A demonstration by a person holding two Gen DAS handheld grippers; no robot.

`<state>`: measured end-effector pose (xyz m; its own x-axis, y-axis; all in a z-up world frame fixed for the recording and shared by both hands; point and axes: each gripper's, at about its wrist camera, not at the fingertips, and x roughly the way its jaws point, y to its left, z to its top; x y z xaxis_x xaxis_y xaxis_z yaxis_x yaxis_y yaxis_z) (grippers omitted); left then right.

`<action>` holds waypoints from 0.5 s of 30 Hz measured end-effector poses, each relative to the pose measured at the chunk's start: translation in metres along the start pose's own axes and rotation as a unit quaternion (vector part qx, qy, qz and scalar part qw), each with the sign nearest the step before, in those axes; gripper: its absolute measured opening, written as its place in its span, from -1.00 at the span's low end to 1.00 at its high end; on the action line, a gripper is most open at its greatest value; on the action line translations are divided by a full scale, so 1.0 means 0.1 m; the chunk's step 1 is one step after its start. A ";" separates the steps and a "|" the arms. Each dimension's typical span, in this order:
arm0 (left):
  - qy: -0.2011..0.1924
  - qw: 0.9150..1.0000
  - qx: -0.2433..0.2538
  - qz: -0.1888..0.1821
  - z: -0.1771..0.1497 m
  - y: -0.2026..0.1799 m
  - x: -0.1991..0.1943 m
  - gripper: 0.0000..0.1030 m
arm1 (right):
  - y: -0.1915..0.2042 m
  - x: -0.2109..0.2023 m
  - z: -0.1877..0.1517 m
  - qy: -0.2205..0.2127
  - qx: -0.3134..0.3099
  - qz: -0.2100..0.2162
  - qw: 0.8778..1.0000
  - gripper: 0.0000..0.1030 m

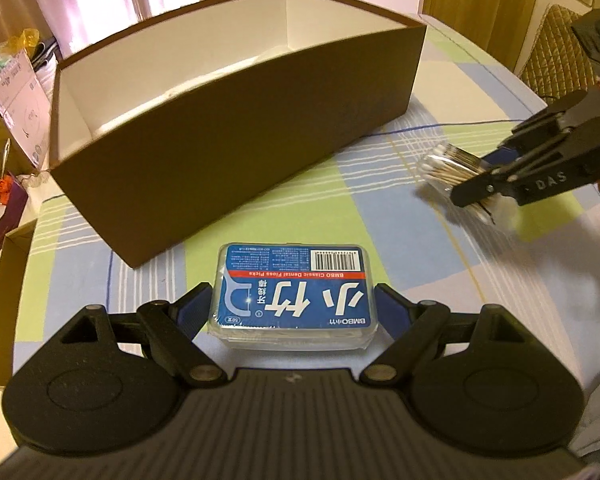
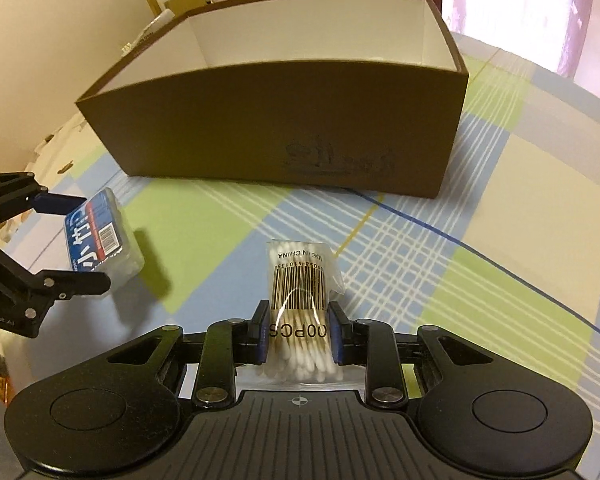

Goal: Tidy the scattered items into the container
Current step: 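Carry the toothpick box and cotton swab packet over the brown box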

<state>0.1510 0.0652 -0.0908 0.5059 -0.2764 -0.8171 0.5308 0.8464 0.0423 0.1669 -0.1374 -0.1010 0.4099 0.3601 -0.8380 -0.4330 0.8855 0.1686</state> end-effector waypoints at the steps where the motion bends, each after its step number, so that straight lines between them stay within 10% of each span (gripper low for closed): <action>1: -0.004 1.000 0.001 0.001 0.00 -0.01 -0.04 0.62 | 0.01 -0.03 0.00 0.000 0.001 0.000 1.000 -0.39; 15: -0.068 0.998 0.003 0.009 0.13 0.01 -0.60 0.63 | 0.15 -0.53 0.13 -0.043 0.020 0.038 0.998 -0.39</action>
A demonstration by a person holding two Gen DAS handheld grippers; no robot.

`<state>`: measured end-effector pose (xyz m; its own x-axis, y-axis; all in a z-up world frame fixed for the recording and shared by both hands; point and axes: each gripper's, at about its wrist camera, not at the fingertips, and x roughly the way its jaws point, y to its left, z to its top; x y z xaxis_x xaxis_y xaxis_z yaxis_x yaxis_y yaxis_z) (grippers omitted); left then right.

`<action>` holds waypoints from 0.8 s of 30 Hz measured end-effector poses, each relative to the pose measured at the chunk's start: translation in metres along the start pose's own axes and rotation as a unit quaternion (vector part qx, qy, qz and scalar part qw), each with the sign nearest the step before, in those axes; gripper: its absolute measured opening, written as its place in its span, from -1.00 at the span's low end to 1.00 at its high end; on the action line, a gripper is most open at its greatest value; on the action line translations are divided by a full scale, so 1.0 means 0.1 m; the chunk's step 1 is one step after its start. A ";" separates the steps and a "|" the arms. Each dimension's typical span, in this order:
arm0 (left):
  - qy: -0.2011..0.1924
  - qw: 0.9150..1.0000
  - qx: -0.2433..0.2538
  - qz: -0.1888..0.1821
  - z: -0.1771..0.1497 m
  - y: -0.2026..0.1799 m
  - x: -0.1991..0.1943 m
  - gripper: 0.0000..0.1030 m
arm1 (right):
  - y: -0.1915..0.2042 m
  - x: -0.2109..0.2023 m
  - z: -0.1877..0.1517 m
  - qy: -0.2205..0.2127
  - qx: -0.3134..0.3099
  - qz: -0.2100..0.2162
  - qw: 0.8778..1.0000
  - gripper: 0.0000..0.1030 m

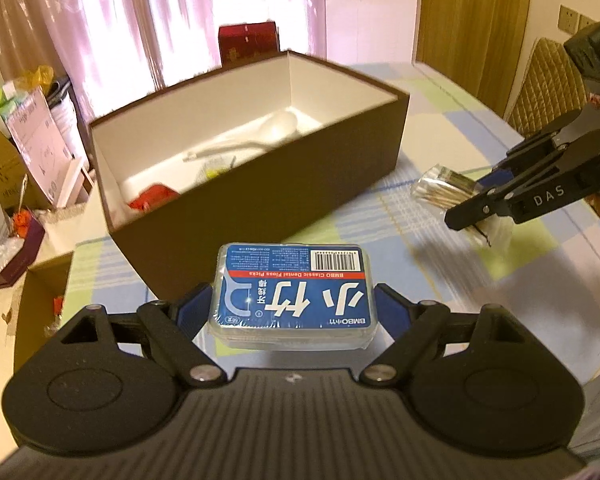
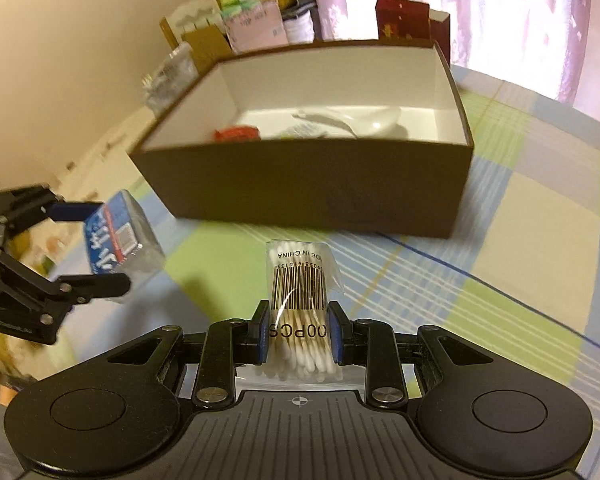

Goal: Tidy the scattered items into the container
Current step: 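Carry the toothpick box and cotton swab packet over the brown box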

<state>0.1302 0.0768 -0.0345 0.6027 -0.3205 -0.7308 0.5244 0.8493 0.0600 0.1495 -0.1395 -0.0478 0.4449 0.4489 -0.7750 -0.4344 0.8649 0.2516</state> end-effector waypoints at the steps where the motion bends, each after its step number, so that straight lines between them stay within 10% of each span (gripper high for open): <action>1: -0.004 1.000 0.000 -0.001 0.02 0.01 -0.04 0.63 | 0.02 -0.05 0.02 -0.004 0.005 0.008 1.000 -0.39; 24: -0.072 0.996 0.056 0.024 0.62 0.58 -0.29 0.63 | 0.05 -0.26 0.84 -0.087 0.035 0.032 0.995 -0.39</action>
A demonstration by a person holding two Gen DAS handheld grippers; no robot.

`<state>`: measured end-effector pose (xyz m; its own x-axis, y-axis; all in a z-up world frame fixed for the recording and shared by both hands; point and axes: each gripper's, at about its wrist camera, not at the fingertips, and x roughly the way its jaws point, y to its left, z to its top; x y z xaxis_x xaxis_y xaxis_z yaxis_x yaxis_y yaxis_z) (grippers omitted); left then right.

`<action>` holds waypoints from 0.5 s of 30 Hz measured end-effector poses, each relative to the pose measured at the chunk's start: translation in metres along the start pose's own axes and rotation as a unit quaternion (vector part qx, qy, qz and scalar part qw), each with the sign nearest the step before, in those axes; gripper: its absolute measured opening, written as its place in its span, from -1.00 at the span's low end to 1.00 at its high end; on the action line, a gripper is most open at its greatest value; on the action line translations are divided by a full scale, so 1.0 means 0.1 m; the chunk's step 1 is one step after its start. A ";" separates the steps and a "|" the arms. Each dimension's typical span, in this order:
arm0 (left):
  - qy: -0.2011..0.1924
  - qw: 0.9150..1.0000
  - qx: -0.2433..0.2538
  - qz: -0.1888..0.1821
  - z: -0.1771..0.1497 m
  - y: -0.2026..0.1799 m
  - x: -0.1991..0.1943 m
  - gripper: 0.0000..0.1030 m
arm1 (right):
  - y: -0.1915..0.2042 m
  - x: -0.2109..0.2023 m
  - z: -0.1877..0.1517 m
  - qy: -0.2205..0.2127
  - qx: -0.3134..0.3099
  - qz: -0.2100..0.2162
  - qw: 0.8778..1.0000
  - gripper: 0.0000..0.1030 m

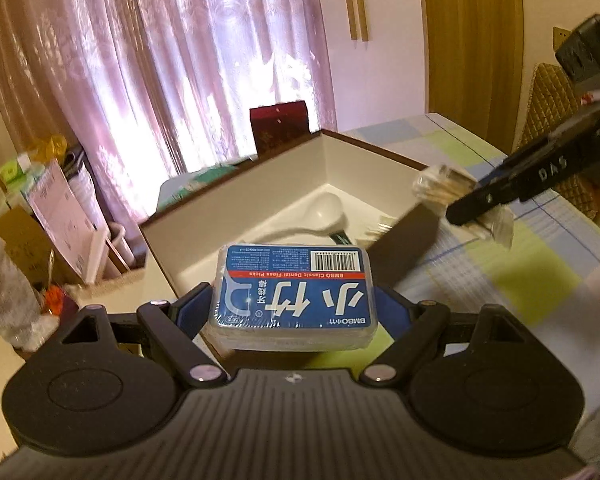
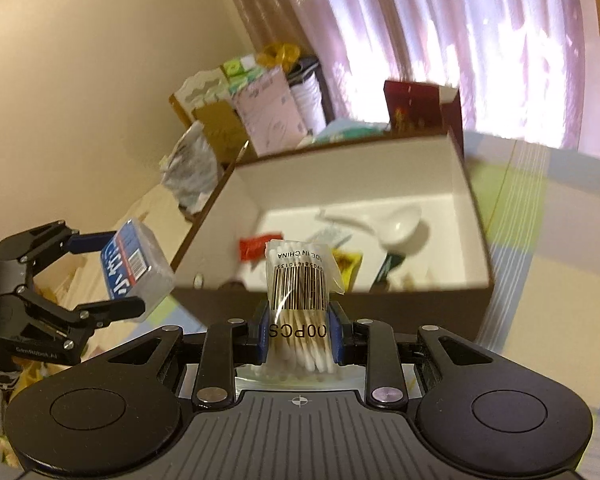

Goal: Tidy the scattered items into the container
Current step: 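Carry the toothpick box and cotton swab packet over the brown box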

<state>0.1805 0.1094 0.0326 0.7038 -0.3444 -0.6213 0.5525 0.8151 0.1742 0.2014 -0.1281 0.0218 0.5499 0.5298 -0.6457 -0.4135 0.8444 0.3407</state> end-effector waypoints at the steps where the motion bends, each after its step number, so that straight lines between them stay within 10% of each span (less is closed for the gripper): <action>1: -0.003 1.000 0.003 0.001 0.03 0.04 0.02 0.63 | -0.01 0.01 0.05 -0.004 0.000 -0.003 1.000 -0.39; 15: -0.007 0.998 0.062 0.001 0.30 0.47 0.47 0.63 | -0.18 0.33 0.60 -0.001 -0.020 -0.074 0.997 -0.39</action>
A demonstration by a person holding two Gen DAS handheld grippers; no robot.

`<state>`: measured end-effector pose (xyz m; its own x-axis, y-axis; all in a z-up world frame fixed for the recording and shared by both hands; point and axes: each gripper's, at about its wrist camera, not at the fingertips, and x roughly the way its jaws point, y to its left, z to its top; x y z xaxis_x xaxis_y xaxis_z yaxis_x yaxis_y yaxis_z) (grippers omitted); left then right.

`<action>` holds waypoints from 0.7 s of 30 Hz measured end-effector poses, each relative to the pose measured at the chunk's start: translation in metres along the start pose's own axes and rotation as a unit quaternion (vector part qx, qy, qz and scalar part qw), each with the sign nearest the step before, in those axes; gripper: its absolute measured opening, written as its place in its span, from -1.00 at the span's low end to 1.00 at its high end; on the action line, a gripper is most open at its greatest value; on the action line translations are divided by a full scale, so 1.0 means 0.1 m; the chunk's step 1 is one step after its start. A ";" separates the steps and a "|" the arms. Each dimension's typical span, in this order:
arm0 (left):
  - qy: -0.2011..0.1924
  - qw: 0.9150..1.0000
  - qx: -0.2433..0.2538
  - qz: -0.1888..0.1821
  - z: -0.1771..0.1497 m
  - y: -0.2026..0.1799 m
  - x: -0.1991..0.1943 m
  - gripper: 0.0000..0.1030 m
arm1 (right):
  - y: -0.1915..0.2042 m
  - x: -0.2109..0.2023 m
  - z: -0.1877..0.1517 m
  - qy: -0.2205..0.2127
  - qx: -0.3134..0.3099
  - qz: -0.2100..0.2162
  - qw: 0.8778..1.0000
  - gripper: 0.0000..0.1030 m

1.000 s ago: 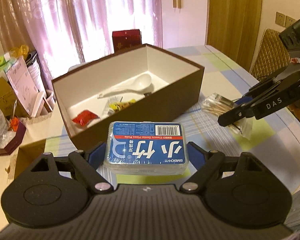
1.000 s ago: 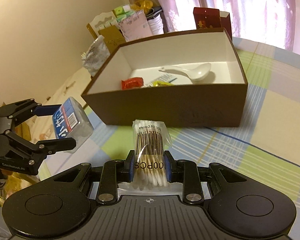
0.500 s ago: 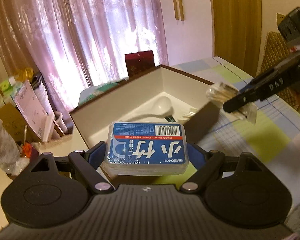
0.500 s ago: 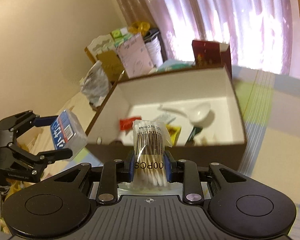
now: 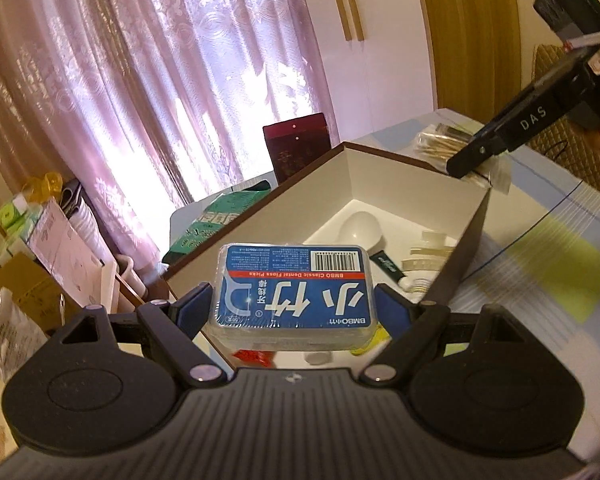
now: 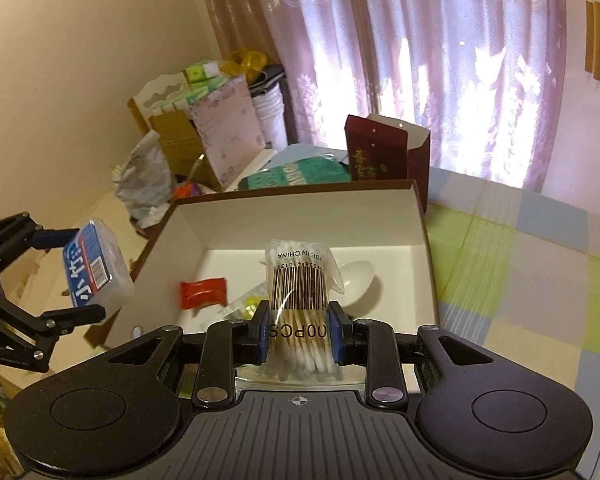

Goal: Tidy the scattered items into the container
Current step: 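Carry the toothpick box and cotton swab packet over the brown box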

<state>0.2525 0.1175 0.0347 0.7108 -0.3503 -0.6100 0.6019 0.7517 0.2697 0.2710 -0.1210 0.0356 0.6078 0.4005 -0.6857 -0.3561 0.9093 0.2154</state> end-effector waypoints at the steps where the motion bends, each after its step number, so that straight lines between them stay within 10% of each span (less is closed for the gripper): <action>1: 0.001 1.000 0.005 0.001 0.02 0.03 0.04 0.63 | -0.01 0.04 0.03 0.001 0.000 -0.003 1.000 -0.39; 21: 0.071 0.995 0.064 -0.032 0.12 0.45 1.14 0.63 | -0.23 1.04 0.18 0.082 -0.039 -0.086 0.992 -0.39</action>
<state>0.3650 0.1044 -0.0142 0.6161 -0.3058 -0.7259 0.6924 0.6496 0.3140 0.3548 -0.0986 -0.0281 0.5426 0.2099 -0.8134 -0.3141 0.9487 0.0353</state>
